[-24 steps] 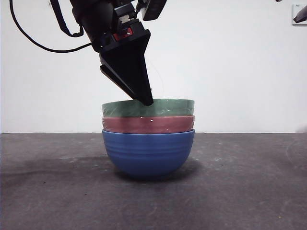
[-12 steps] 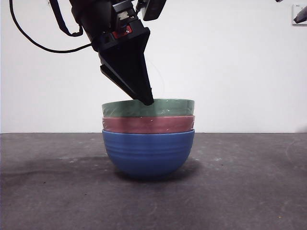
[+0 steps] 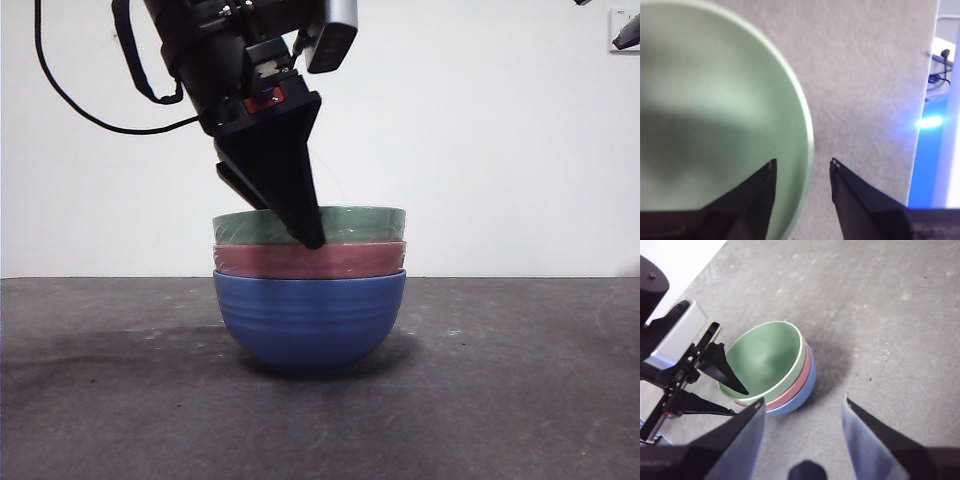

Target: Pick up the green bowl on the top,put the green bowl on the left,pick up the red bowl in the middle,put the red bowl on the right

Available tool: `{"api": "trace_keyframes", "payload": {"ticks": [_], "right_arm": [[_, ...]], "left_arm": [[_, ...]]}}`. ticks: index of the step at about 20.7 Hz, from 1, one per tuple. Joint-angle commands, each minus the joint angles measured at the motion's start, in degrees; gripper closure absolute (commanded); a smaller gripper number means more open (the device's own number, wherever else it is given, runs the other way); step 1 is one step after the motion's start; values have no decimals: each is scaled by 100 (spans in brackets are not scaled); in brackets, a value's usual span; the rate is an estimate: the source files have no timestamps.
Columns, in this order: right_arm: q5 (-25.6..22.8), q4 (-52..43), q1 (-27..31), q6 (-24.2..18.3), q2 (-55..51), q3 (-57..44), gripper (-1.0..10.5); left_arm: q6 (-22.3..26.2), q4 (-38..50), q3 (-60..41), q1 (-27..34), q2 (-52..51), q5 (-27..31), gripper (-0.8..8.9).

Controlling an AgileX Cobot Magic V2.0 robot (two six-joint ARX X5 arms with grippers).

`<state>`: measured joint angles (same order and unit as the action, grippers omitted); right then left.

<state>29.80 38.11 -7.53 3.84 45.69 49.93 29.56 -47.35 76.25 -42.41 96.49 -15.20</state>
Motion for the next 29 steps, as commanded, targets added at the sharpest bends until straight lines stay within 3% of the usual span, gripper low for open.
{"api": "trace_keyframes", "payload": {"ticks": [1,3,6,7,15,20,24,29], "right_arm": [[-15,-11,-9,4,7,4,695],[-17,-11,-9,-33,7,4,695],[-17,-11,-9,-33,7,4,696],[-17,-9,-9,-31,7,4,697],[-15,-7,-9,-31,4,4,697],[-15,-7,-9,-31,7,4,697],[-15,-7,-9,-33,4,4,697],[-17,-4,-9,-33,7,4,698]], "left_arm": [[63,-7,107,-28,7,11,635],[46,-48,236,-28,7,-11,636],[48,-83,306,-28,7,-9,805],[48,-127,306,-26,7,-4,817],[55,-199,323,-35,7,0,820],[-9,-1086,1147,-85,7,90,819],[-455,-1631,1880,-162,-286,529,819],[-1224,-2153,1631,24,-1176,1648,819]]}}
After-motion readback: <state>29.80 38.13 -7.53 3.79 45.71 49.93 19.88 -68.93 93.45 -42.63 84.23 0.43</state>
